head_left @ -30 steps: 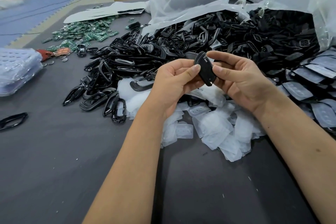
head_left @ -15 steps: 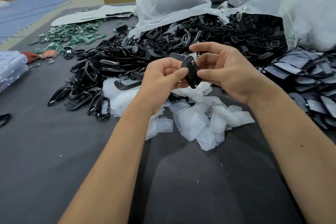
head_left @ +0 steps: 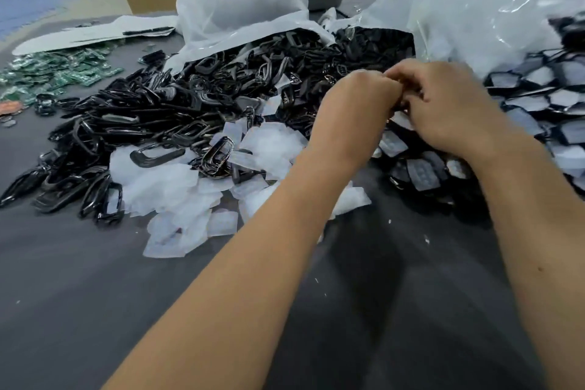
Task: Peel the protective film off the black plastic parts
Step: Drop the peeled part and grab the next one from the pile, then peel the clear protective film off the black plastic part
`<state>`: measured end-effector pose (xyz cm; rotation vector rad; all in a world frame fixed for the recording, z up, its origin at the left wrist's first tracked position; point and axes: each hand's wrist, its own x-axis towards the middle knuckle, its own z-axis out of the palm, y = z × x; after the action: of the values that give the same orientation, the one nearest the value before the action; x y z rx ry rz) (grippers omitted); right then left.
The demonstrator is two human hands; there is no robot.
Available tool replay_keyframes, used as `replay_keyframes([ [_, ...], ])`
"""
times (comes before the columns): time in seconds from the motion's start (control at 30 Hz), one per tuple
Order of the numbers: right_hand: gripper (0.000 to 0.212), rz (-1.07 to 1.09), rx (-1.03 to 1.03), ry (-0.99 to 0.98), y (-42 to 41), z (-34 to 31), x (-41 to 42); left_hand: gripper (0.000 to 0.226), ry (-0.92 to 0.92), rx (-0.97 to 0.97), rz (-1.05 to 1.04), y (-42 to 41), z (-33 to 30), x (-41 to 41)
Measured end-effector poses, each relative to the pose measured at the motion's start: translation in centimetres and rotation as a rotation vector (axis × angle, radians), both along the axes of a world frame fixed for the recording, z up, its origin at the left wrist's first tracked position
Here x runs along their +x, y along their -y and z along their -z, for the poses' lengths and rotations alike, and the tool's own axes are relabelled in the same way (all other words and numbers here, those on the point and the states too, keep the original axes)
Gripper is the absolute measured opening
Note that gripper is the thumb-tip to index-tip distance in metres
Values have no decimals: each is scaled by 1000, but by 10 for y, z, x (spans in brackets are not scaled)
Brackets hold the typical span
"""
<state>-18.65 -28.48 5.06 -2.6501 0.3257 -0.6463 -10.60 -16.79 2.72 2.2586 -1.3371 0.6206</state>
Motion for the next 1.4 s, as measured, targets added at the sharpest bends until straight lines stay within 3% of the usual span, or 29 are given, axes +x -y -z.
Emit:
replay_keyframes([
  [0.13, 38, 152, -123, 32, 22, 5, -8, 26, 79, 86, 57, 39, -5, -3],
  [0.27, 40, 182, -116, -46, 36, 16, -11, 32, -38, 193, 119, 49, 3, -6],
  [0.53, 40, 190, -49, -52, 41, 8, -9, 29, -260, -111, 161, 22, 17, -2],
  [0.73, 33, 134, 5, 82, 6, 10, 14, 27, -316, -180, -89, -34, 24, 20],
  [0.9, 38, 91, -193, -82, -43, 34, 55, 35, -373, -189, -499, -83, 36, 42],
  [1.1, 54, 205, -292, -315, -69, 47, 86, 37, -491, -92, -530, -92, 45, 46],
  [1.27, 34, 165, -247, -136, -66, 46, 93, 28, -406, -89, -528, -81, 42, 47],
  [1.4, 32, 123, -117, -5, -59, 46, 89, 27, -486, -160, -591, -82, 41, 60],
])
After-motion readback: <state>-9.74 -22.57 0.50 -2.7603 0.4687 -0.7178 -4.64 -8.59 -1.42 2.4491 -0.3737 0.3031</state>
